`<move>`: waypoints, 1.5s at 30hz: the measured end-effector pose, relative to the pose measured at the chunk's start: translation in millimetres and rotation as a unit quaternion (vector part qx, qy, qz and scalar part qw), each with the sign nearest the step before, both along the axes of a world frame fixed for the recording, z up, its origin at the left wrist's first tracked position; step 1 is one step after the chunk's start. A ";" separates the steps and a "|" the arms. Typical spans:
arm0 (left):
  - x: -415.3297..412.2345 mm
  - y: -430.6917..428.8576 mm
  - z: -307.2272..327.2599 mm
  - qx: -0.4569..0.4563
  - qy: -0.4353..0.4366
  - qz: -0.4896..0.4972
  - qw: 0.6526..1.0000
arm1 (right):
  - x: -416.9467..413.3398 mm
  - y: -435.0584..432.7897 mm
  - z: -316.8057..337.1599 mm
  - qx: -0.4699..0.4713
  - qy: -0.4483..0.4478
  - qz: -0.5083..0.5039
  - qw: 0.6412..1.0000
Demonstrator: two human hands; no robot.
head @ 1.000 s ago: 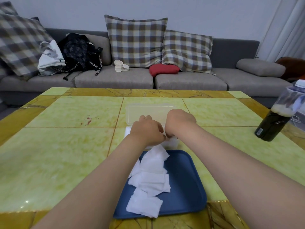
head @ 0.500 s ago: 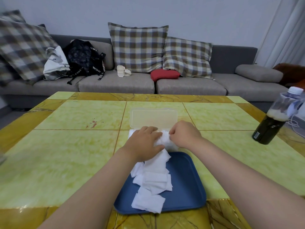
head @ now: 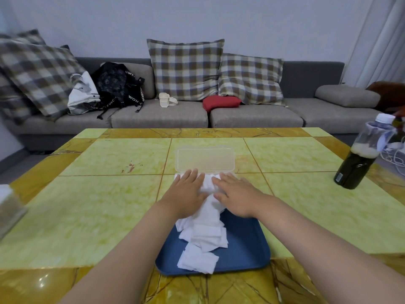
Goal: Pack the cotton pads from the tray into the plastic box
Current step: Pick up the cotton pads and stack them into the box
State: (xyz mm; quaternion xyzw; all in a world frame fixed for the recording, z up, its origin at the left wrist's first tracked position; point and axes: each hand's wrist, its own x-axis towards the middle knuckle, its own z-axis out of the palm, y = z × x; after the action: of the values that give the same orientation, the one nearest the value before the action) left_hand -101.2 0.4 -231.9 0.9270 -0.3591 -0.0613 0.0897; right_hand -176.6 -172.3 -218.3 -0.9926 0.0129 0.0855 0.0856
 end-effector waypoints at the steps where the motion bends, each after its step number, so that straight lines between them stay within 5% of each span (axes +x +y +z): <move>1: -0.6 0.6 2.3 -0.030 0.003 0.002 1.000 | -1.4 -0.3 2.9 0.020 -0.021 -0.005 1.000; 6: -13.9 12.9 16.4 -0.183 -0.075 0.015 0.980 | -17.8 5.5 22.1 0.052 -0.167 -0.011 0.984; 9: -27.2 20.2 23.9 -0.221 -0.002 0.051 0.974 | -31.0 20.3 32.2 0.091 -0.137 -0.020 0.986; 22: -46.1 42.1 9.2 -0.105 0.192 0.077 0.973 | -30.6 38.0 15.7 0.116 0.007 -0.016 0.993; 32: -46.8 37.5 19.3 -0.249 0.225 0.096 0.937 | -29.8 24.7 17.3 0.285 -0.022 -0.060 0.956; 42: -46.4 34.8 28.1 -0.434 0.402 0.159 0.790 | -36.4 23.9 37.2 0.469 -0.020 -0.169 0.867; 45: -46.2 32.6 26.4 -0.491 0.424 0.197 0.735 | -35.4 29.5 35.4 0.434 -0.039 -0.162 0.885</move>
State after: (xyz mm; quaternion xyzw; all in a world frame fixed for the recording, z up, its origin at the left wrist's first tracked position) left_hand -147.4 33.0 -205.6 0.6820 -0.0733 -0.2438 0.6856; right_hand -212.1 -142.8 -182.9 -0.8430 0.1317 0.0283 0.5207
